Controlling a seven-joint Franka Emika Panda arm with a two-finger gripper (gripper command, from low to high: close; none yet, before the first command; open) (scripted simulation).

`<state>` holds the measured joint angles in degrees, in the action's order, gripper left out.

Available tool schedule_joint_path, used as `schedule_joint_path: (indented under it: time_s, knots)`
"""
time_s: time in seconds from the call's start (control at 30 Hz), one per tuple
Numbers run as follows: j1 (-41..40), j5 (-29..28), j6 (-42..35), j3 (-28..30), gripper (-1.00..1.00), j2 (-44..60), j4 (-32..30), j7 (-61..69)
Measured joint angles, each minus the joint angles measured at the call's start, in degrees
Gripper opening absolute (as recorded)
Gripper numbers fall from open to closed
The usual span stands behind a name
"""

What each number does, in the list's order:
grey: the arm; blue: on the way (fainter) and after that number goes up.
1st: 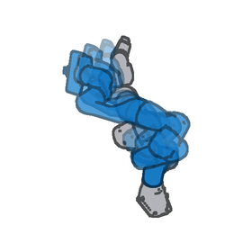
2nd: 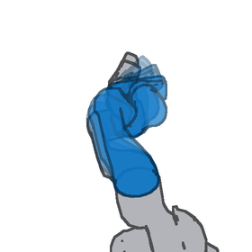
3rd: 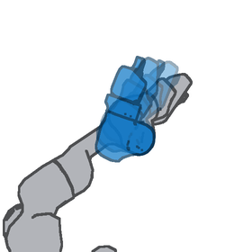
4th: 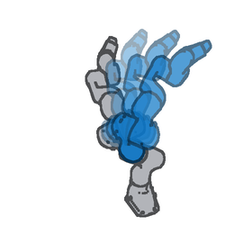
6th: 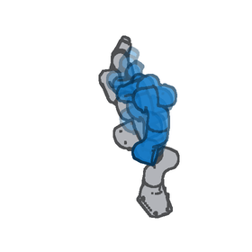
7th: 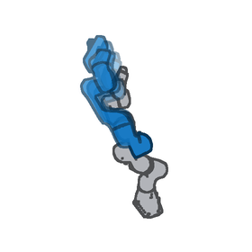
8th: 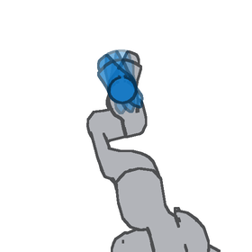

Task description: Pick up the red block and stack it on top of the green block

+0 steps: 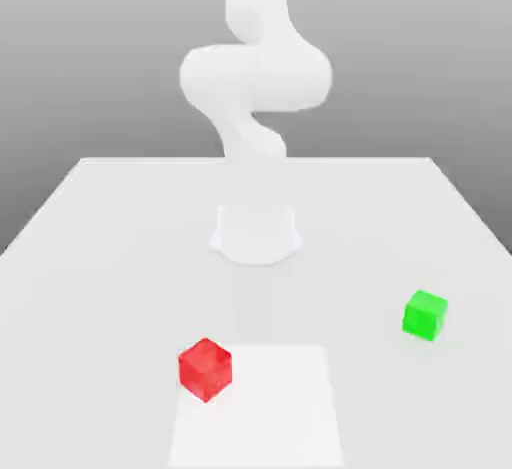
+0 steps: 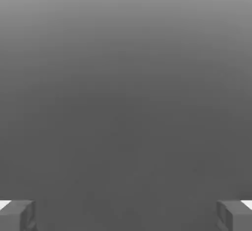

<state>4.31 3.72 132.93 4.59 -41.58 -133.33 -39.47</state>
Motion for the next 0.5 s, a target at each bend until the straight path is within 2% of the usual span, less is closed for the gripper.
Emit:
schedule_joint_path:
  time_s: [0.3,0.5]
  knots:
    - [13.1,14.3,3.6,13.6,0.00,16.4,-5.5,23.7]
    - [17.8,23.0,5.6,18.1,0.00,27.4,-8.9,38.7]
